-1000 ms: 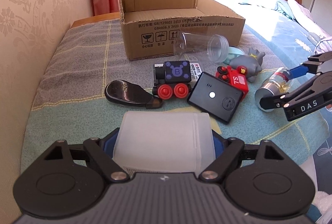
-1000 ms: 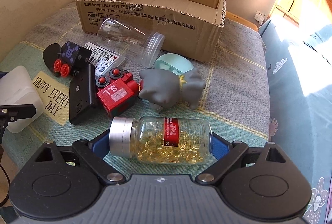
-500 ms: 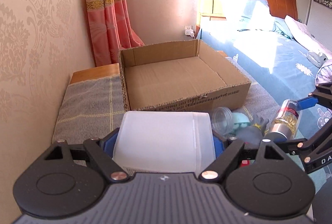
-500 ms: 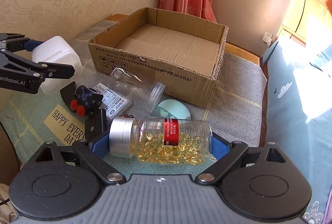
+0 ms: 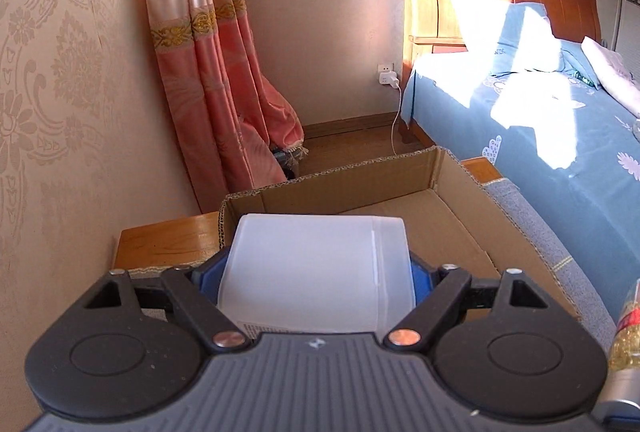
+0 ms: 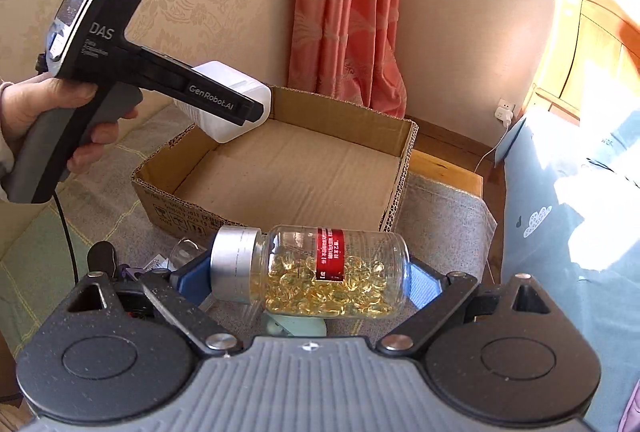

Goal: Organize rigid objects
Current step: 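Carry the white bottle into the box and open the left tool while the right tool holds the jar, then lower the capsule jar into the box and open the right tool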

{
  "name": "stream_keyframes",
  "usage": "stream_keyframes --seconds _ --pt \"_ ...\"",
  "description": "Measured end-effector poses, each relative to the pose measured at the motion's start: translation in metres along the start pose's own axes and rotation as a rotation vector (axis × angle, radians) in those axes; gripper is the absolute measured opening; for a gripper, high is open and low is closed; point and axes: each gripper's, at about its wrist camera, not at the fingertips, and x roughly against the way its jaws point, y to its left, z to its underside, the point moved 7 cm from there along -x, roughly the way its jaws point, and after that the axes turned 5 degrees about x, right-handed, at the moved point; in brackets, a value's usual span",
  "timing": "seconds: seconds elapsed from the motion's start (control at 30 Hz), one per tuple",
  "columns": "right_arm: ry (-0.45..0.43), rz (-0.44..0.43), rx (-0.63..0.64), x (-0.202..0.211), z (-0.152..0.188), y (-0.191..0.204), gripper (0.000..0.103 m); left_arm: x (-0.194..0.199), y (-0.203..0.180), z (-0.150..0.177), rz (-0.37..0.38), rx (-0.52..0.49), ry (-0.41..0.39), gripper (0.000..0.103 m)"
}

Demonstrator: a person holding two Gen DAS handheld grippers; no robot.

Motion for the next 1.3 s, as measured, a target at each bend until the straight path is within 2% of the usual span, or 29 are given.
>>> stream_keyframes --seconds 0.03,0.13,0.23,0.33,0.43,0.57,0.67,0.8,0.9,0.97,1.1,1.13,1.3 --pt "0.000 0.000 -0.006 -0.002 -0.001 -0.001 0.097 -0.009 0.003 -0.001 -0.013 0.006 0.008 0.090" --pt "0.008 -0.002 -0.010 -0.006 -0.003 0.000 0.097 -0.013 0.012 0.003 -0.034 0.022 0.011 0.090" --pt "0.016 0.000 -0.002 -0.008 -0.004 0.002 0.097 0.006 0.020 0.012 -0.009 0.049 -0.014 0.092" --pt "0.020 0.000 0.001 -0.011 -0.008 0.005 0.097 0.037 0.024 0.023 0.014 0.057 -0.059 0.101" --pt "0.020 -0.004 0.002 -0.013 -0.012 0.008 0.097 0.065 0.028 0.039 0.011 0.065 -0.095 0.103" --pt "0.028 -0.006 -0.006 -0.020 -0.022 0.011 0.097 0.088 0.033 0.068 -0.030 0.068 -0.070 0.102" --pt "0.030 -0.009 -0.029 -0.026 -0.030 0.010 0.097 0.105 0.043 0.094 -0.082 0.116 -0.075 0.102" --pt "0.032 -0.005 -0.055 -0.041 -0.049 0.004 0.097 0.115 0.048 0.124 -0.055 0.154 -0.063 0.102" --pt "0.037 0.002 -0.070 -0.059 -0.066 -0.002 0.097 0.115 0.052 0.140 -0.085 0.134 -0.031 0.102" --pt "0.045 0.015 -0.082 -0.070 -0.076 -0.005 0.097 0.114 0.054 0.146 -0.110 0.109 -0.014 0.102" --pt "0.037 0.050 -0.095 -0.097 -0.099 -0.011 0.097 0.118 0.056 0.153 -0.108 0.096 -0.006 0.102" --pt "0.032 0.060 -0.092 -0.101 -0.102 -0.012 0.102 0.120 0.056 0.154 -0.101 0.100 -0.006 0.102" --pt "0.041 0.079 -0.093 -0.104 -0.102 -0.011 0.103 0.130 0.058 0.155 -0.097 0.108 -0.016 0.102"
